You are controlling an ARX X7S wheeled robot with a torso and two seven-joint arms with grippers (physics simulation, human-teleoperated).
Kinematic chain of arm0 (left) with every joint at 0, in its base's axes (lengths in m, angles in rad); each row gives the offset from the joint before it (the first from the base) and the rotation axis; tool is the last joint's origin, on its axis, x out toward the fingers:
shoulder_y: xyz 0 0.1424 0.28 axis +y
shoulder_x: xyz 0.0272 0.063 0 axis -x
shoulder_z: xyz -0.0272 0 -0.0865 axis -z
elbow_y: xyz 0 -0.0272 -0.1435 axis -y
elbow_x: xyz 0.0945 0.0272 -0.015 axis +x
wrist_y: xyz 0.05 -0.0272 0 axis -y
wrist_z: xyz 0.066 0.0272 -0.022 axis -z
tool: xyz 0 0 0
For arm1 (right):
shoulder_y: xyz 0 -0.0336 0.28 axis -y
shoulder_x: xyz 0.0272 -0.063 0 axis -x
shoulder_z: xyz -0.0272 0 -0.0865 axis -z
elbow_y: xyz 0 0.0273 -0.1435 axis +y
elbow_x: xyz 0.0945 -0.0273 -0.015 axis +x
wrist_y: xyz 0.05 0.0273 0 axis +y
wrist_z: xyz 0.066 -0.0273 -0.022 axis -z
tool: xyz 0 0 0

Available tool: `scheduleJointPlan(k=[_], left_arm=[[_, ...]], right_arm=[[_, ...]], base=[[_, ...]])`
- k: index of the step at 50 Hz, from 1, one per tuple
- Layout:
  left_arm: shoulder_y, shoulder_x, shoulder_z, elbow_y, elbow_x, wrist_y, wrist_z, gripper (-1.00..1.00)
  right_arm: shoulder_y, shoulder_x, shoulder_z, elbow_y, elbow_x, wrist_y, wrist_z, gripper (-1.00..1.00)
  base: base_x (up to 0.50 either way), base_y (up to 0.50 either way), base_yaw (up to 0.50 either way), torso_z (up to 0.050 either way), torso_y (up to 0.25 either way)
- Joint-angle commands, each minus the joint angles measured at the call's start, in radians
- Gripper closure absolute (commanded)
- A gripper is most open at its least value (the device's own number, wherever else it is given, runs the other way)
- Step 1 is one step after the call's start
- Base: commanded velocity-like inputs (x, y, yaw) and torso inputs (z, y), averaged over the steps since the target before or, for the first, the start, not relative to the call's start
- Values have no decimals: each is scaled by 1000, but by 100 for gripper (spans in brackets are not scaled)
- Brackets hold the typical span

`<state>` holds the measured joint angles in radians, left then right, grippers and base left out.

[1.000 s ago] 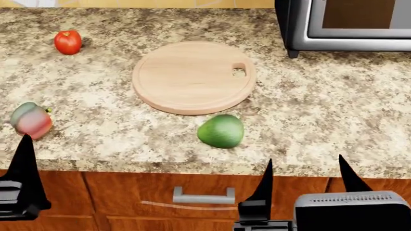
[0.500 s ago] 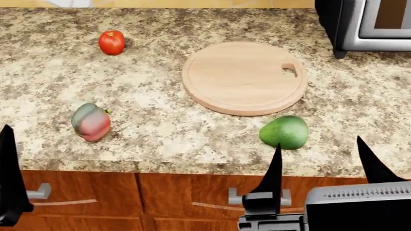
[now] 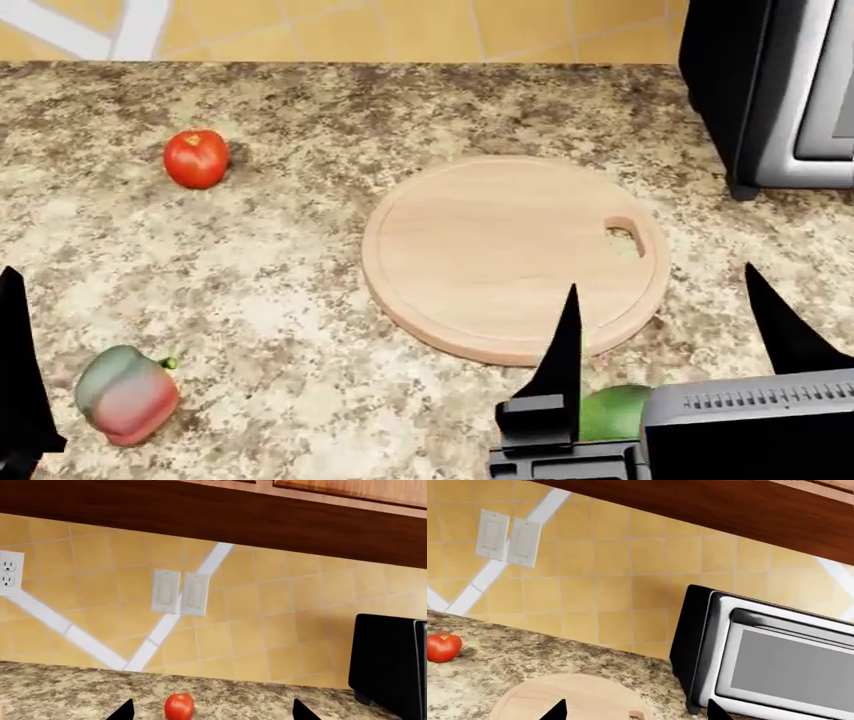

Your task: Place the avocado, onion, tomato and bell pepper on the cutting board.

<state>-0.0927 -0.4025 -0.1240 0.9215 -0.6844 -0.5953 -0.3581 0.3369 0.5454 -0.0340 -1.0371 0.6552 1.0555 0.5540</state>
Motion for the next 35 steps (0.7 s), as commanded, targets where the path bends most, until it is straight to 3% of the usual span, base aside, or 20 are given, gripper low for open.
scheduleJointPlan(k=[1, 9, 15, 20, 25, 35], left_arm=[[9, -5, 1, 17, -8, -2, -14, -100], [13, -9, 1, 18, -11, 4, -19, -100], [15, -10, 3, 19, -10, 11, -21, -100], [20, -7, 12, 18, -3, 20, -21, -100], [37, -1, 18, 17, 6, 34, -20, -100], [64, -10, 13, 41, -5, 39, -29, -100]], right_arm=[[14, 72, -16, 1, 132, -31, 109, -100], [90, 129, -10, -7, 296, 15, 223, -100], [208, 169, 65, 47, 688, 109, 406, -100], [236, 244, 60, 175, 1040, 76, 547, -100], [253, 317, 24, 192, 1205, 59, 625, -100], [120, 436, 71, 110, 1327, 14, 725, -100]], base=[[500, 0, 0, 0, 0], [371, 0, 0, 0, 2], [0, 0, 0, 0, 0], [0, 0, 0, 0, 0], [0, 0, 0, 0, 0], [0, 0, 0, 0, 0]])
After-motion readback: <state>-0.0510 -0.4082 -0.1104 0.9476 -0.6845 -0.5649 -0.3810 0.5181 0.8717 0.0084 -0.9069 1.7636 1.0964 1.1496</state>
